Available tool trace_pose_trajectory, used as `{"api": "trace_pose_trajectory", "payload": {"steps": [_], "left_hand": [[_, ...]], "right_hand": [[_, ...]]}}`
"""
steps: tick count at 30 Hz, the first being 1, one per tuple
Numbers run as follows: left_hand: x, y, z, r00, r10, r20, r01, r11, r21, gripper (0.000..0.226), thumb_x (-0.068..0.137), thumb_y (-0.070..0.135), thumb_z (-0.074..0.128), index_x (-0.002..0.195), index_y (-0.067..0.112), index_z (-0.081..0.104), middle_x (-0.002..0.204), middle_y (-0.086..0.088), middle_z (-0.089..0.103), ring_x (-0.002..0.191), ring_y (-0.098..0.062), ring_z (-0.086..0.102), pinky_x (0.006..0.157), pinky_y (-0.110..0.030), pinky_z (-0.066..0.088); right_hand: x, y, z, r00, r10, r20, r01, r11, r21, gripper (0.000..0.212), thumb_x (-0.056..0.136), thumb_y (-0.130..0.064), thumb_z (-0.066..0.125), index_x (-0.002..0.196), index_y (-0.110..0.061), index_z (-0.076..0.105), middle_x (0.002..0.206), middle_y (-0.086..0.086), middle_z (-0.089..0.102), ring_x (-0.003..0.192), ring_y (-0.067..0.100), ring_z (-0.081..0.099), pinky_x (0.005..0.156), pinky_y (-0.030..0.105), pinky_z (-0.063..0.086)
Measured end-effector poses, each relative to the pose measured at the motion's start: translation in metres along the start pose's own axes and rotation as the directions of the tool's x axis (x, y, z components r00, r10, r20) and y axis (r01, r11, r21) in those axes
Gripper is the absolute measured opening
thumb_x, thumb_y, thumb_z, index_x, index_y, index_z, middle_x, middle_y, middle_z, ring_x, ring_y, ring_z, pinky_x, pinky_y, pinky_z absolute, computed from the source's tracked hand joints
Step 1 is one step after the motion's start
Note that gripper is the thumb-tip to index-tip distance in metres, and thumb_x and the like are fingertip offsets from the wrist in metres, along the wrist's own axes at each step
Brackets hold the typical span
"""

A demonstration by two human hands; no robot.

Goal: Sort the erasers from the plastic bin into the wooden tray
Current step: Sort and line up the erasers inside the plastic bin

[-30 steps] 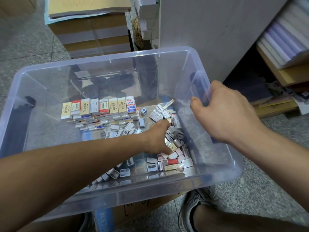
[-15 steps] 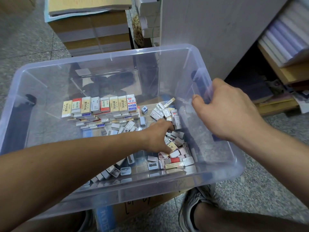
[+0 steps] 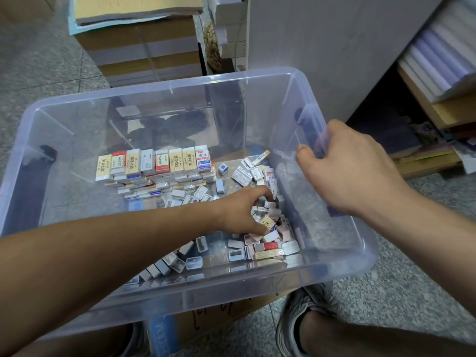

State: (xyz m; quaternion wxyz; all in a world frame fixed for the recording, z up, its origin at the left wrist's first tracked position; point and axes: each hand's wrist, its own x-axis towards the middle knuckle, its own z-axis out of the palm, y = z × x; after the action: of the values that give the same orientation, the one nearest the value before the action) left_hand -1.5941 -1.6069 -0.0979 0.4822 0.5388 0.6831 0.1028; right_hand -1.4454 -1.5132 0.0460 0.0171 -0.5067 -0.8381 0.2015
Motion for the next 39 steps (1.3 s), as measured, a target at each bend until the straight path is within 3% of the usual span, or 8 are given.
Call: {"api": "trace_pose_trajectory", "payload": {"steps": [4,7,11,21,29,33,36,39], "left_hand": [[0.000,0.000,0.004,0.999,-0.023,0.027,0.023,1.000,-0.019,0.065,0.088,0.026,0.076,0.140,0.030,0.038,0.135,-0.001,0.051,0.107,-0.018,0.060,0.089,-0.036,0.055],[0.001,-0.002,0.007,0.997,-0.038,0.069,0.041,0.998,-0.040,0.064,0.089,0.028,0.074,0.138,0.037,0.034,0.140,-0.007,0.054,0.119,-0.028,0.062,0.095,-0.045,0.055],[-0.001,-0.003,0.004,0.997,0.002,0.078,-0.003,1.000,0.011,0.075,0.094,0.032,0.070,0.155,0.033,0.027,0.157,0.002,0.041,0.139,-0.018,0.045,0.112,-0.031,0.039],[0.001,-0.006,0.011,1.000,0.021,0.007,-0.021,0.997,-0.068,0.067,0.092,0.038,0.073,0.149,0.032,0.038,0.153,0.004,0.045,0.137,-0.015,0.046,0.108,-0.030,0.043],[-0.002,-0.003,0.007,1.000,0.016,0.004,-0.015,0.988,-0.154,0.058,0.090,0.034,0.076,0.141,0.033,0.047,0.138,0.007,0.051,0.114,-0.011,0.053,0.088,-0.019,0.042],[-0.003,-0.003,0.005,1.000,0.004,0.016,-0.001,0.974,-0.225,0.057,0.090,0.028,0.076,0.140,0.030,0.049,0.131,0.005,0.053,0.088,-0.002,0.057,0.076,-0.016,0.043],[-0.005,-0.006,-0.002,0.997,-0.037,0.061,0.056,0.937,-0.346,0.056,0.089,0.019,0.077,0.137,0.031,0.052,0.102,0.006,0.055,0.060,0.003,0.058,0.061,-0.017,0.046],[-0.016,-0.007,-0.016,0.995,-0.072,0.068,0.093,0.921,-0.379,0.053,0.090,0.015,0.076,0.135,0.031,0.052,0.083,0.006,0.062,0.053,-0.002,0.056,0.055,-0.017,0.045]], "right_hand": [[-0.001,-0.001,-0.001,1.000,0.006,0.003,-0.006,1.000,-0.004,0.037,0.090,-0.055,0.045,0.094,-0.018,0.052,0.084,0.005,0.064,0.069,0.034,0.066,0.071,0.044,0.058],[-0.001,-0.001,-0.001,1.000,0.007,0.002,-0.007,1.000,-0.005,0.037,0.090,-0.054,0.045,0.094,-0.019,0.052,0.083,0.005,0.063,0.069,0.034,0.066,0.071,0.044,0.058],[0.000,-0.001,-0.001,1.000,0.007,-0.001,-0.007,1.000,-0.011,0.037,0.090,-0.054,0.045,0.095,-0.018,0.053,0.084,0.006,0.063,0.072,0.035,0.066,0.071,0.045,0.058],[0.001,0.002,0.000,1.000,-0.004,-0.008,0.004,1.000,-0.002,0.036,0.092,-0.052,0.045,0.096,-0.018,0.054,0.081,0.004,0.062,0.069,0.032,0.064,0.069,0.043,0.058],[0.005,0.006,0.004,1.000,-0.005,-0.010,0.005,1.000,0.008,0.035,0.092,-0.053,0.045,0.094,-0.019,0.052,0.079,0.004,0.065,0.067,0.032,0.066,0.072,0.041,0.056],[0.007,0.008,0.006,1.000,-0.007,-0.013,0.007,1.000,0.010,0.035,0.091,-0.053,0.044,0.094,-0.019,0.051,0.078,0.006,0.066,0.068,0.031,0.066,0.073,0.040,0.056],[0.008,0.009,0.006,1.000,-0.006,-0.013,0.006,1.000,0.016,0.035,0.091,-0.053,0.045,0.095,-0.019,0.052,0.083,0.006,0.066,0.070,0.034,0.067,0.074,0.041,0.056],[0.007,0.009,0.005,1.000,-0.012,-0.023,0.013,1.000,0.010,0.035,0.091,-0.051,0.045,0.096,-0.018,0.052,0.085,0.007,0.065,0.073,0.034,0.066,0.075,0.041,0.056]]}}
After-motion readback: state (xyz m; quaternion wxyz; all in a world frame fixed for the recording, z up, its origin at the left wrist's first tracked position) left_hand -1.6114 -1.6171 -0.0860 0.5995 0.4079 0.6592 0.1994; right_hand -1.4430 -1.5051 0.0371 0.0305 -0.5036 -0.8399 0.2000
